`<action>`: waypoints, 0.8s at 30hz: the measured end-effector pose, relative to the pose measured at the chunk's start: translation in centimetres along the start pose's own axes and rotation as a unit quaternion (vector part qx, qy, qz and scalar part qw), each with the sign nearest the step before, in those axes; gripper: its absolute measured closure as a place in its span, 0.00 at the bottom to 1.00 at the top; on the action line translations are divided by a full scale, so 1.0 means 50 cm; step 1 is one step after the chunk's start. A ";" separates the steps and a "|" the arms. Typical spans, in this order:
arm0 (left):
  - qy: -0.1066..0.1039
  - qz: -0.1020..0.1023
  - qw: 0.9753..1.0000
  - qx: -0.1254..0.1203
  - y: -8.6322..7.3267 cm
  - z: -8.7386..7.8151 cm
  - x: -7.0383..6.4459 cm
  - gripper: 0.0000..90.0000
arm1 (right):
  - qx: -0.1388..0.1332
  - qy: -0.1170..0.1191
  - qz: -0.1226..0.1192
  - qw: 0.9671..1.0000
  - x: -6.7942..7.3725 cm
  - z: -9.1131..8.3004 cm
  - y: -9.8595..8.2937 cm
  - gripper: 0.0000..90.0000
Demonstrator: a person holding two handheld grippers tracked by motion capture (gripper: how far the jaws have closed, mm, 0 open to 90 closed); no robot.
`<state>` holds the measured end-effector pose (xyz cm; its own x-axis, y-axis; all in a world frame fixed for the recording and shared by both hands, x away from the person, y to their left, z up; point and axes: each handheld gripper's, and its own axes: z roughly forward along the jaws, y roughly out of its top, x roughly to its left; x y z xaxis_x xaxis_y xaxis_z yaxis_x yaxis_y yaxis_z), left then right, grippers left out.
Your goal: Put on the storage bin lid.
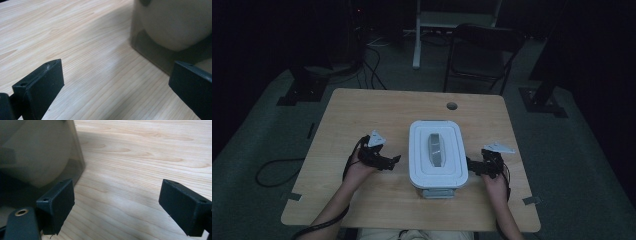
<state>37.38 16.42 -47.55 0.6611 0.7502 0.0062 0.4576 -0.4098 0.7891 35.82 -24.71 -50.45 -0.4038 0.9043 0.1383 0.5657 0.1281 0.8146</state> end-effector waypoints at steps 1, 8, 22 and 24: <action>0.002 -0.002 1.000 0.002 -0.003 -0.003 0.003 0.01 | -0.001 -0.004 0.000 1.000 -0.001 -0.002 0.000 0.14; 0.016 -0.019 1.000 0.004 -0.026 -0.022 0.024 0.01 | -0.010 -0.027 0.000 1.000 -0.011 -0.019 -0.007 0.14; 0.046 -0.056 0.997 0.005 -0.071 -0.060 0.072 0.01 | -0.014 -0.046 0.010 0.999 -0.035 -0.047 -0.026 0.14; 0.049 -0.063 0.997 0.004 -0.078 -0.065 0.079 0.01 | -0.014 -0.051 0.012 0.999 -0.040 -0.052 -0.030 0.14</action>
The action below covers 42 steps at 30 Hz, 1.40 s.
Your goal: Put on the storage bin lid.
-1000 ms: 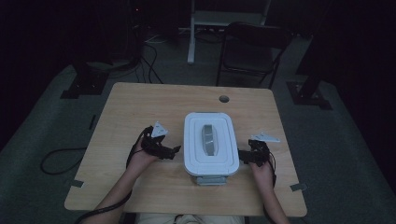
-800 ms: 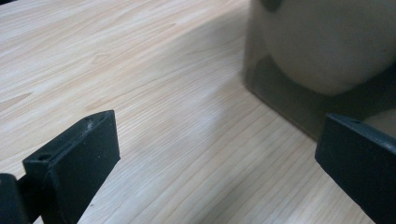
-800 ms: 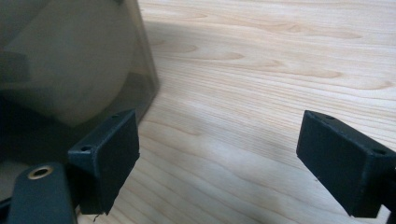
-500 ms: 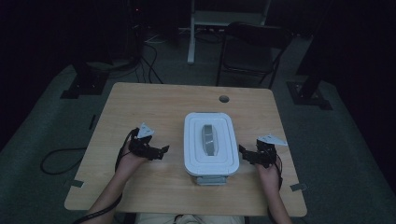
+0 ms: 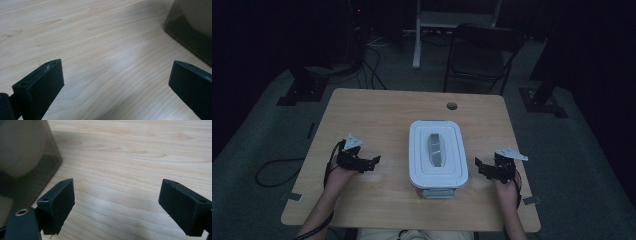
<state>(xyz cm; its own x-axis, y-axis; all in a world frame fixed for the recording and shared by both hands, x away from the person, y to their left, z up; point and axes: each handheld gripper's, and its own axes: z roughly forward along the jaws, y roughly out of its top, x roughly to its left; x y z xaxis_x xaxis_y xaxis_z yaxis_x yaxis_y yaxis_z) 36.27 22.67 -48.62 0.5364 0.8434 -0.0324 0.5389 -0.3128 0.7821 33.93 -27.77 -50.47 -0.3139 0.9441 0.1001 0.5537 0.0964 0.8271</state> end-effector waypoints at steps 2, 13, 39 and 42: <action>0.006 -0.004 1.000 0.001 -0.005 -0.004 0.006 0.01 | 0.003 -0.008 0.002 1.000 -0.005 -0.004 -0.003 0.14; 0.037 -0.035 0.999 0.008 -0.045 -0.030 0.048 0.01 | -0.001 -0.062 0.021 0.998 -0.041 -0.031 -0.016 0.14; 0.094 -0.104 0.989 0.037 -0.120 -0.077 0.104 0.01 | 0.046 -0.134 0.057 0.988 -0.099 -0.053 -0.065 0.15; 0.102 -0.108 0.988 0.047 -0.125 -0.077 0.109 0.01 | 0.050 -0.132 0.053 0.989 -0.098 -0.054 -0.068 0.15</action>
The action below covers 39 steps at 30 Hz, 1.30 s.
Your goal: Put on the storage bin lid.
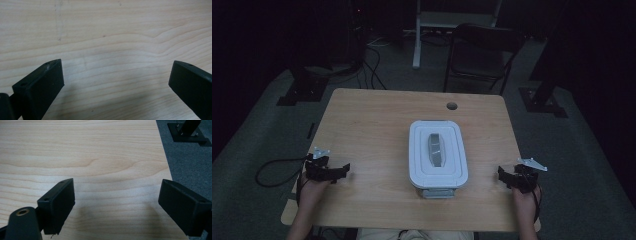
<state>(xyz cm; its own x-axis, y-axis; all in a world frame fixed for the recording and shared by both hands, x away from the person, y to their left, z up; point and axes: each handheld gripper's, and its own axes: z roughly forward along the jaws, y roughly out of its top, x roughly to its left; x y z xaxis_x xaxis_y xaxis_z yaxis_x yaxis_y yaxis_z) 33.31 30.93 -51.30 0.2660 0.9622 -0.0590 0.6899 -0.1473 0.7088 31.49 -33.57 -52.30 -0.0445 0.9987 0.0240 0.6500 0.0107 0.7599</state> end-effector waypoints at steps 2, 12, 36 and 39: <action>0.007 -0.002 1.000 0.004 -0.005 0.002 0.002 0.01 | 0.005 0.008 0.009 1.000 0.000 0.003 0.000 0.15; 0.027 -0.008 1.000 0.009 -0.024 0.003 0.010 0.01 | 0.028 -0.006 -0.005 1.000 0.016 0.013 -0.001 0.14; 0.067 -0.020 0.997 0.016 -0.022 0.007 0.013 0.01 | 0.028 -0.011 0.003 1.000 0.020 0.018 0.003 0.13; 0.066 -0.020 0.997 0.017 -0.022 0.007 0.013 0.01 | 0.028 -0.011 0.003 1.000 0.020 0.018 0.003 0.13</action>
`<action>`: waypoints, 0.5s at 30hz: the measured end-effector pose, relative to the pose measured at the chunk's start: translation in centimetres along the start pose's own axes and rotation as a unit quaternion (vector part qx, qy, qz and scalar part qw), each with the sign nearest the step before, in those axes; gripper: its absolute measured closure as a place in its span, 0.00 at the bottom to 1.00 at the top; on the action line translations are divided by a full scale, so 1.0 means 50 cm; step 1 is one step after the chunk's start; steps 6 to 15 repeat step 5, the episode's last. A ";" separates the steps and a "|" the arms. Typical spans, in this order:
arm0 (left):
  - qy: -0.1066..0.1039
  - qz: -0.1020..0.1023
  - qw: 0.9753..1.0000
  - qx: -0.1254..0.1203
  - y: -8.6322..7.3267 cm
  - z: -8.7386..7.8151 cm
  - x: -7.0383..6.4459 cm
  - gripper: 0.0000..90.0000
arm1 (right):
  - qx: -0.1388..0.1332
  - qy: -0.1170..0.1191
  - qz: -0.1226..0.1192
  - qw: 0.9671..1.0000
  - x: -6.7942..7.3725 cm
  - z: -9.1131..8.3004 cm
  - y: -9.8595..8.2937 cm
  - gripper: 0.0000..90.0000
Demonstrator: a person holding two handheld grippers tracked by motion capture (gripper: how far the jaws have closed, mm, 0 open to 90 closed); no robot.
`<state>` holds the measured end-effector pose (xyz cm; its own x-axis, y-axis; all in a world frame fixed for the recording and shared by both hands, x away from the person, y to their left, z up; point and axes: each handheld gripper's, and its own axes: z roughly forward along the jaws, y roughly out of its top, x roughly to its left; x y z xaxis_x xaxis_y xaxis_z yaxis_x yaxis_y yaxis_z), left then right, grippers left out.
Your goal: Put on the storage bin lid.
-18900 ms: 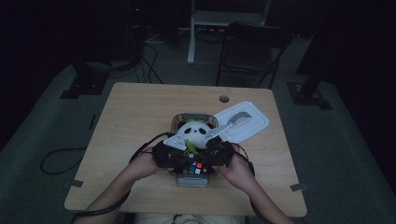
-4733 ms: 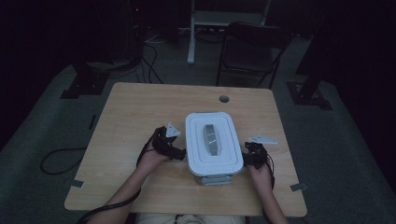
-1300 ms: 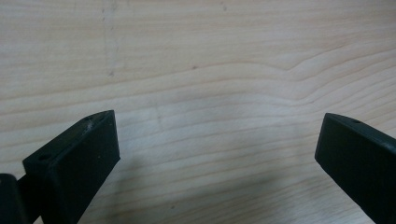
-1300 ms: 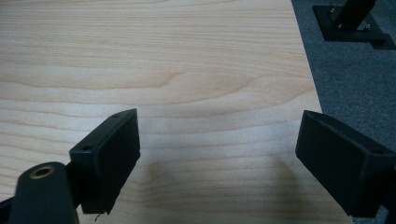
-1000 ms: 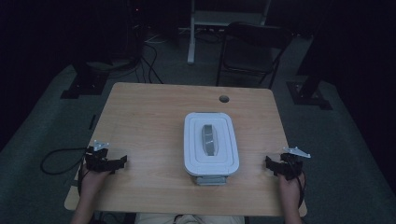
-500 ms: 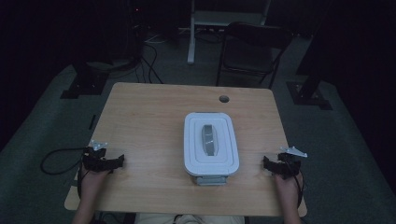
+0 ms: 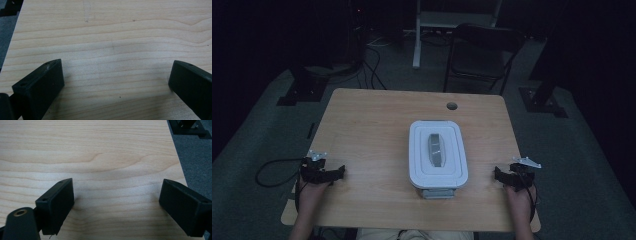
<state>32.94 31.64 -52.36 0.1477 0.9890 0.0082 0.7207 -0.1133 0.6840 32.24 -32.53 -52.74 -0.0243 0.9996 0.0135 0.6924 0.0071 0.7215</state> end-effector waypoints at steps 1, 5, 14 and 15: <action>0.000 0.000 1.000 0.000 0.000 0.000 0.000 0.01 | 0.000 0.000 0.000 1.000 0.000 0.000 0.000 0.13; -0.001 0.001 1.000 0.000 0.000 0.000 0.000 0.01 | 0.000 0.000 0.000 1.000 0.000 0.000 0.000 0.14; -0.001 0.001 1.000 0.000 0.000 0.000 0.000 0.01 | 0.000 0.000 0.000 1.000 0.000 0.000 0.000 0.14; -0.001 0.001 1.000 0.000 0.000 0.000 0.000 0.01 | 0.000 0.000 0.000 1.000 0.000 0.000 0.000 0.14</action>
